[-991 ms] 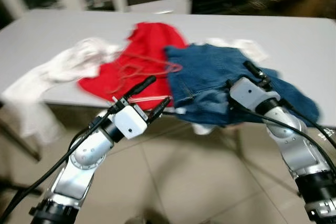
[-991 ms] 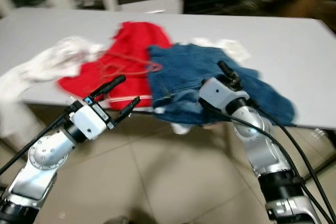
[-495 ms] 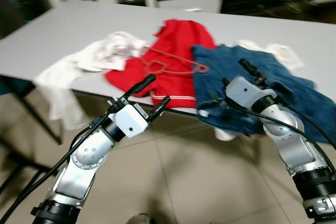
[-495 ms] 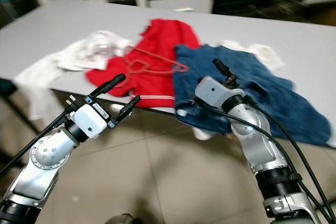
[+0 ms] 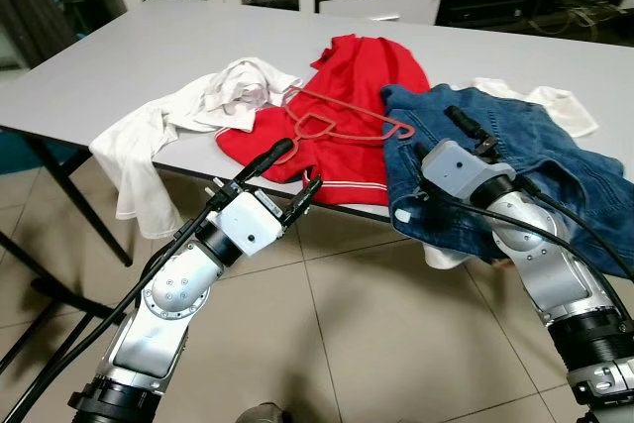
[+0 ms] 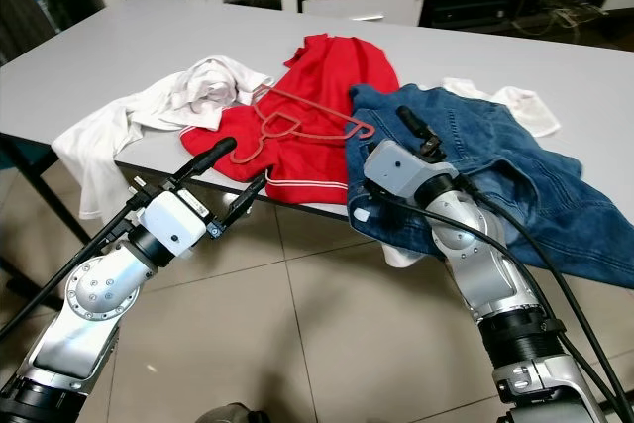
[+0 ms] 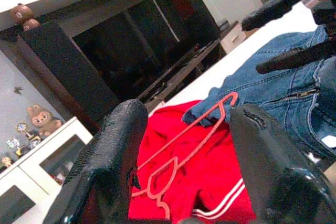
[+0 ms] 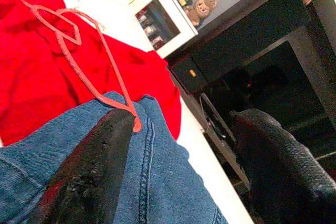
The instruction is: Hang hanger
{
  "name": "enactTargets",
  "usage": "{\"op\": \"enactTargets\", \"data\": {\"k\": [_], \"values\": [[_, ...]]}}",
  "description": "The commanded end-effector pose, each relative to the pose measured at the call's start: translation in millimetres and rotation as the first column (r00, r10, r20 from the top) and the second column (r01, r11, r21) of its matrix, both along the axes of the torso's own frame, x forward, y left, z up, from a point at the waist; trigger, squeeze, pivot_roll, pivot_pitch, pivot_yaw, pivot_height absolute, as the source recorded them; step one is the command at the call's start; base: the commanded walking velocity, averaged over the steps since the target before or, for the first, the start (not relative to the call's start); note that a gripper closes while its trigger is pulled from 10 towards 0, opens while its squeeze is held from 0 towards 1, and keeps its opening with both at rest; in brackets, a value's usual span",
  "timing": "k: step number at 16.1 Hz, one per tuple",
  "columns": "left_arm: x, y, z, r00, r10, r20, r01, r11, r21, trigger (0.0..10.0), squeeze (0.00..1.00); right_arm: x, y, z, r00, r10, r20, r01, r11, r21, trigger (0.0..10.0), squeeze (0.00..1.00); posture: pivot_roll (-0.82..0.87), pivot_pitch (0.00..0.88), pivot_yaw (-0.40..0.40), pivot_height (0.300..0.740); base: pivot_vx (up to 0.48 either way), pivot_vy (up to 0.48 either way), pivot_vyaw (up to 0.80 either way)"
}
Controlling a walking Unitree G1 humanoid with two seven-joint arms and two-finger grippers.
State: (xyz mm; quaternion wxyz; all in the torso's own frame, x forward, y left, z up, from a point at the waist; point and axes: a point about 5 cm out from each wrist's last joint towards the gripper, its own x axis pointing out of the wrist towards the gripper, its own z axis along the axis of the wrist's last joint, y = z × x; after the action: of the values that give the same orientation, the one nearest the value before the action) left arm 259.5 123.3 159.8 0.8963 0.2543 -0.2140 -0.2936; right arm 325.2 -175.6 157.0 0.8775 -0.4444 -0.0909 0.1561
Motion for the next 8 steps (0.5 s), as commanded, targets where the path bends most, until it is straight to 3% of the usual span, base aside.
{"op": "enactTargets", "data": {"k": [1,4,8], "values": [[1.3,0.8,1.2,1.000,0.018,0.003,-0.018,1.000,0.004,10.0,0.00,1.3,6.8,3.0,0.999,0.037,0.010,-0.037,0.999,0.007,10.0,0.00,-0.04,0.000,0.040,0.740,0.000,0.000,0.00],[0.9,0.6,1.0,1.000,0.022,-0.001,-0.022,1.000,0.000,10.0,0.00,0.8,8.2,2.5,0.999,0.050,0.007,-0.050,0.999,0.008,10.0,0.00,-0.04,0.000,0.040,0.740,0.000,0.000,0.00],[2.6,0.6,1.4,1.000,0.025,-0.003,-0.025,1.000,0.001,10.0,0.00,0.7,9.6,3.1,0.998,0.062,0.009,-0.062,0.998,0.009,10.0,0.00,-0.04,0.000,0.040,0.740,0.279,0.000,0.00]]}}
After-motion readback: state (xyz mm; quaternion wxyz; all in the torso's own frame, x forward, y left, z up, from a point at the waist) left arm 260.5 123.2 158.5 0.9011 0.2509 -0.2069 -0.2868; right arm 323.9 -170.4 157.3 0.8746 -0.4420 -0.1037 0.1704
